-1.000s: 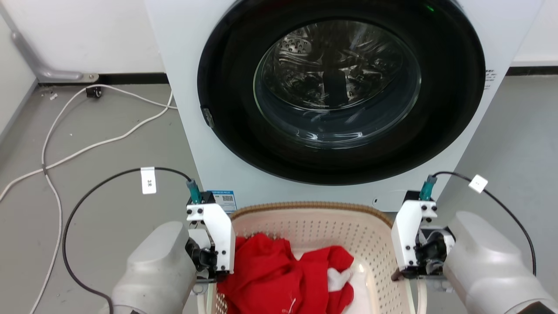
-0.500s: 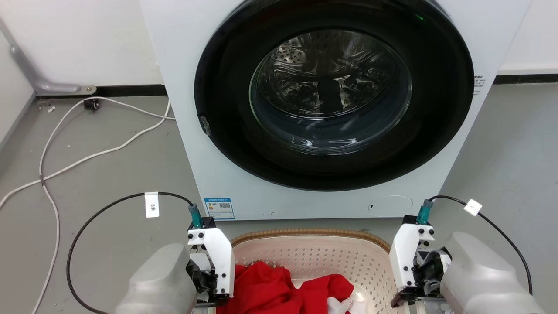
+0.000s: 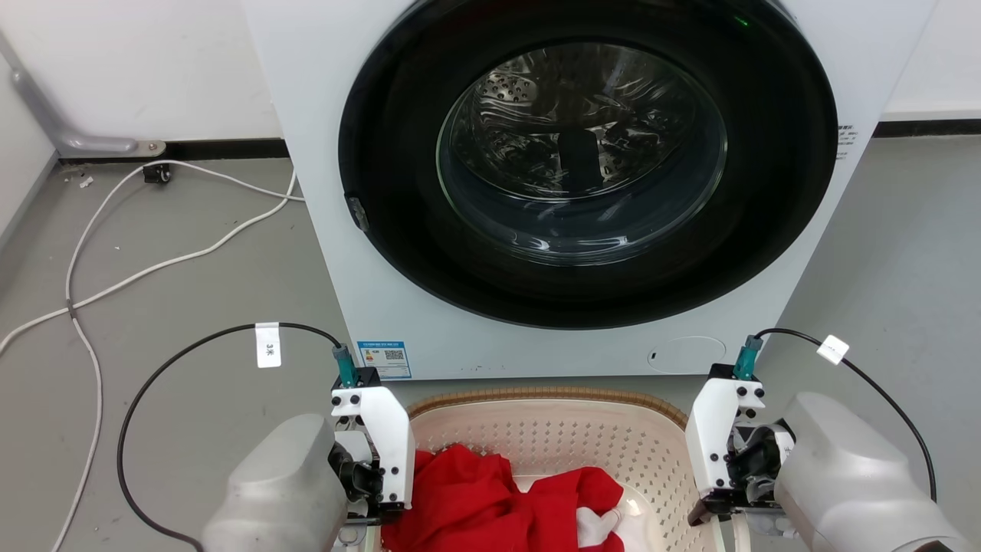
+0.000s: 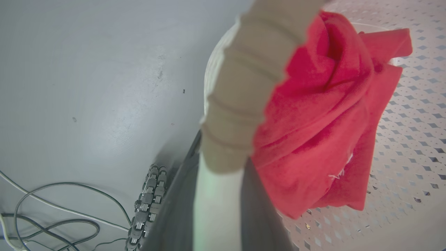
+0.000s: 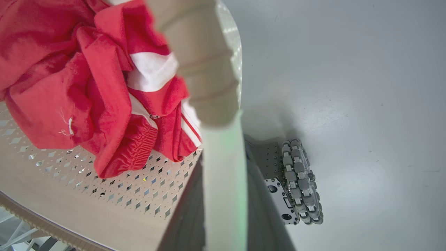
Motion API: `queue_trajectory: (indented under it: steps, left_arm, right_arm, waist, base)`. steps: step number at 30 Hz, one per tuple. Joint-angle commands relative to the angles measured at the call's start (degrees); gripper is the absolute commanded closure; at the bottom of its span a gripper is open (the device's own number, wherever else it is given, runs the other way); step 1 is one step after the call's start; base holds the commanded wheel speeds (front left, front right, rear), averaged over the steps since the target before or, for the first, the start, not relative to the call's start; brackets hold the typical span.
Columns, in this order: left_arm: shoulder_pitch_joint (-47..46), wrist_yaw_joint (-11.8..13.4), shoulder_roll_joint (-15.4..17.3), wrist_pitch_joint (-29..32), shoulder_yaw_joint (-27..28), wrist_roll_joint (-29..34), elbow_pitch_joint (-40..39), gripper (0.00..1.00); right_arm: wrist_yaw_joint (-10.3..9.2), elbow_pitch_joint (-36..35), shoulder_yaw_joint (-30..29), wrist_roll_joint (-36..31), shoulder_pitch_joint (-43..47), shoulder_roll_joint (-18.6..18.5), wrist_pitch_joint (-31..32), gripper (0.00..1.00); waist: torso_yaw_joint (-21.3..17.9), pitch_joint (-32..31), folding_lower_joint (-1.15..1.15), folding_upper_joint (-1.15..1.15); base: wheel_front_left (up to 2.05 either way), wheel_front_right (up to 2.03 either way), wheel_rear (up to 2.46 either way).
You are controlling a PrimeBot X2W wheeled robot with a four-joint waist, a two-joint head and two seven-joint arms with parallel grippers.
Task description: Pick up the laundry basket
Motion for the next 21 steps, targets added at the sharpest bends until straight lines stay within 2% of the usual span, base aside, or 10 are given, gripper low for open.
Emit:
queue_trajectory:
  steps: [1, 21]
  left_arm:
    - [-0.8, -0.2, -1.5, 0.2, 0.0, -0.8, -0.5, 1.0]
    - [-0.6, 0.2, -1.4, 1.1, 0.2, -1.8, -0.4, 1.0]
  right_arm:
    - [0.22, -0.4, -0.2, 0.3, -1.1, 1.5, 0.3, 1.0]
    - [0.22, -0.1, -1.5, 0.2, -1.0, 1.5, 3.2, 1.0]
  waist:
    - [0.0, 0.1, 0.0, -0.01]
    - [-0.2, 0.5, 0.0, -0.01]
  base:
    - [0.0, 0.0, 0.0]
    - [0.0, 0.0, 0.0]
